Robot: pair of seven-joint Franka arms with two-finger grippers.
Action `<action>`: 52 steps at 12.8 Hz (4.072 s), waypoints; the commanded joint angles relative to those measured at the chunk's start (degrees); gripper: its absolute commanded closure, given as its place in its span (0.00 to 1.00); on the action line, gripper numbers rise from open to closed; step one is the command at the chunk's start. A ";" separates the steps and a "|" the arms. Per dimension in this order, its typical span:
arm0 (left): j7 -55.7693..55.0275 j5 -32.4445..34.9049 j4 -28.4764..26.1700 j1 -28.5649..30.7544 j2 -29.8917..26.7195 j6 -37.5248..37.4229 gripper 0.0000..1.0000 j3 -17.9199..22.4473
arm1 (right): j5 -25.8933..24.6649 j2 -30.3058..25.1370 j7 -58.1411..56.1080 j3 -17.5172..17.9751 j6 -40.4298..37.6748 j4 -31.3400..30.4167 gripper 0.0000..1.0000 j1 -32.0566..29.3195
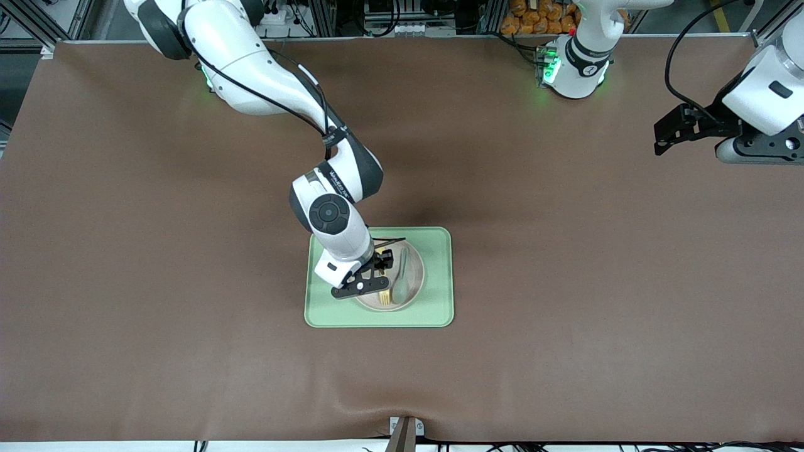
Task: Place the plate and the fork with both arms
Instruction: 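Lower the right gripper and grasp the yellow fork handle, then lift the fork and set it on the tray beside the plate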
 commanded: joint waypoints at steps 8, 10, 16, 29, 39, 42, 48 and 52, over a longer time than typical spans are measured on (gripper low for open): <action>-0.46 1.12 -0.60 1.71 0.21 0.31 0.00 0.09 | -0.84 2.76 2.58 -0.46 -0.60 1.99 0.50 2.95; -0.37 1.03 -0.60 1.98 0.56 0.31 0.00 0.09 | -0.93 3.20 2.58 -0.46 -0.42 1.81 0.50 3.39; -0.37 1.03 -0.51 1.89 0.56 0.31 0.00 0.09 | -1.28 4.43 2.58 -0.46 -0.33 1.81 0.50 3.57; -0.37 0.77 -0.42 1.98 0.65 0.31 0.00 0.09 | -1.02 4.35 2.58 -0.46 -0.77 1.90 0.92 3.75; -0.37 0.68 -0.42 2.15 0.91 0.31 0.00 0.09 | -0.32 3.11 3.90 -0.55 -11.13 6.72 0.96 2.95; -0.37 0.77 -0.42 2.15 0.91 0.31 0.00 0.09 | -0.40 2.50 4.52 -0.72 -13.51 7.79 0.96 2.78; -0.37 0.77 -0.42 2.24 0.91 0.31 0.00 0.09 | -0.84 -1.81 3.82 5.60 -18.35 6.21 0.96 -9.08; -0.37 0.77 -0.42 2.24 0.91 0.31 0.00 0.09 | -5.06 -3.56 3.81 5.69 -15.99 0.33 0.96 -9.70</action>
